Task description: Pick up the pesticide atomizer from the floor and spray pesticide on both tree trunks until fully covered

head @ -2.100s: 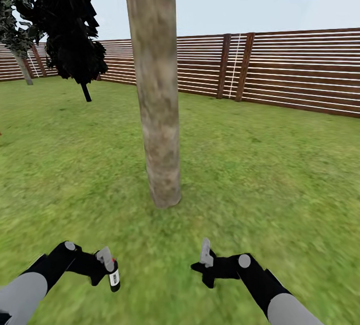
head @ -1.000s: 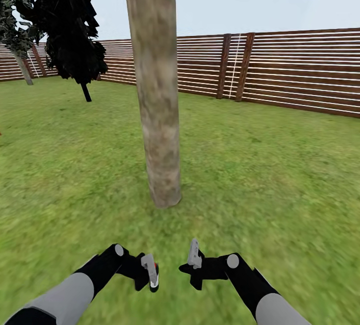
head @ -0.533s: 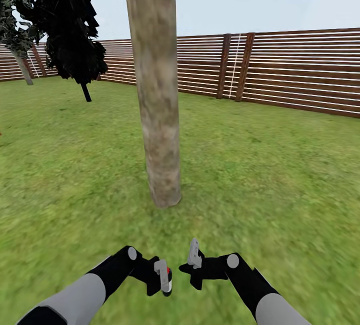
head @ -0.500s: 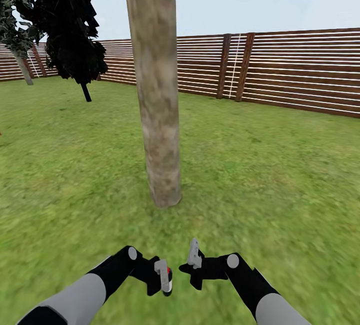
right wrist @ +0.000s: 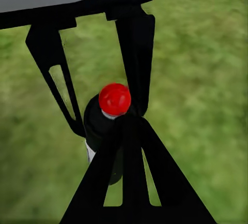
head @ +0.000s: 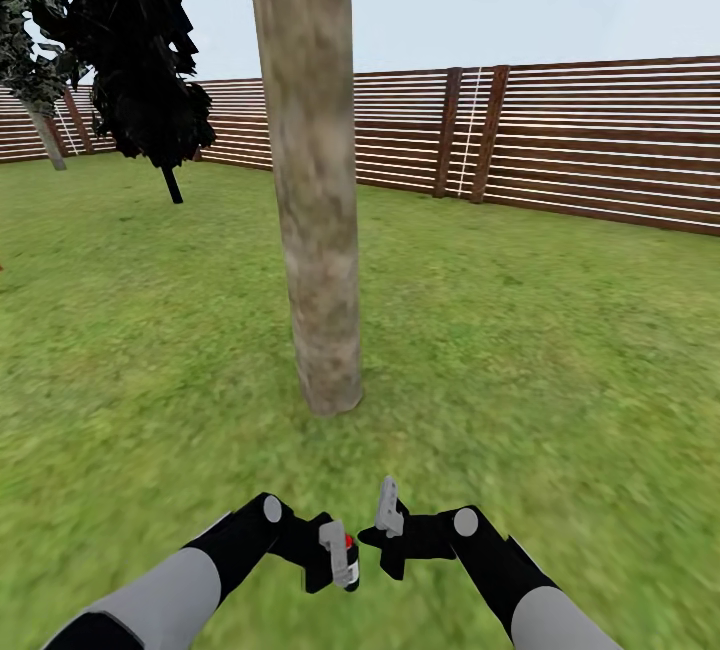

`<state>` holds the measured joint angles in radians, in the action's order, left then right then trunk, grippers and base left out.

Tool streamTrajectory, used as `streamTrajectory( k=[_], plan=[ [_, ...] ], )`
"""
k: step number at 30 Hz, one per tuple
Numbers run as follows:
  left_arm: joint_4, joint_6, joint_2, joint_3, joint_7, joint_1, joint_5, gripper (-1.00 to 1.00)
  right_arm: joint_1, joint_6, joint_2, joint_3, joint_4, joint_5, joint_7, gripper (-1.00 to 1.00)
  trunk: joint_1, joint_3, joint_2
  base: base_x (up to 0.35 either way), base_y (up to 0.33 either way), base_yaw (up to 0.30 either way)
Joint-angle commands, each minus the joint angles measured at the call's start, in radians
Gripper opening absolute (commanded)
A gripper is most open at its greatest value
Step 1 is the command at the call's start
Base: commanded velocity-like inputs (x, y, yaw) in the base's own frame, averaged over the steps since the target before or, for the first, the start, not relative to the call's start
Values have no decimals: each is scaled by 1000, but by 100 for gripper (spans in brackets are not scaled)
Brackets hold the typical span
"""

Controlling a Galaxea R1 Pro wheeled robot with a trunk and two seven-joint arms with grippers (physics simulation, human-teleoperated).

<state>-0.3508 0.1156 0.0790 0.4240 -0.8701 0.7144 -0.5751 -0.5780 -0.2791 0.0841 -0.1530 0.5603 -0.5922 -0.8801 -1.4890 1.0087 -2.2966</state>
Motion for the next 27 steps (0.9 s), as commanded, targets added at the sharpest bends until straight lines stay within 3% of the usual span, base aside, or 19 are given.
streamTrajectory(
  k=[1, 25, 27],
  plan=[
    [-1, 10, 3, -1, 0, 0, -11, -100, 0, -6, 0, 1, 1, -9, 0, -100, 0, 1, 0, 0, 0, 0],
    [-1, 12, 4, -13, 1, 1, -3, -100, 0, -5, 0, 1, 20, -9, 0, -100, 0, 1, 0, 0, 0, 0],
    [1, 13, 3, -15, 1, 1, 20, -100, 0, -5, 0, 1, 20, -9, 0, -100, 0, 1, 0, 0, 0, 0]
  ],
)
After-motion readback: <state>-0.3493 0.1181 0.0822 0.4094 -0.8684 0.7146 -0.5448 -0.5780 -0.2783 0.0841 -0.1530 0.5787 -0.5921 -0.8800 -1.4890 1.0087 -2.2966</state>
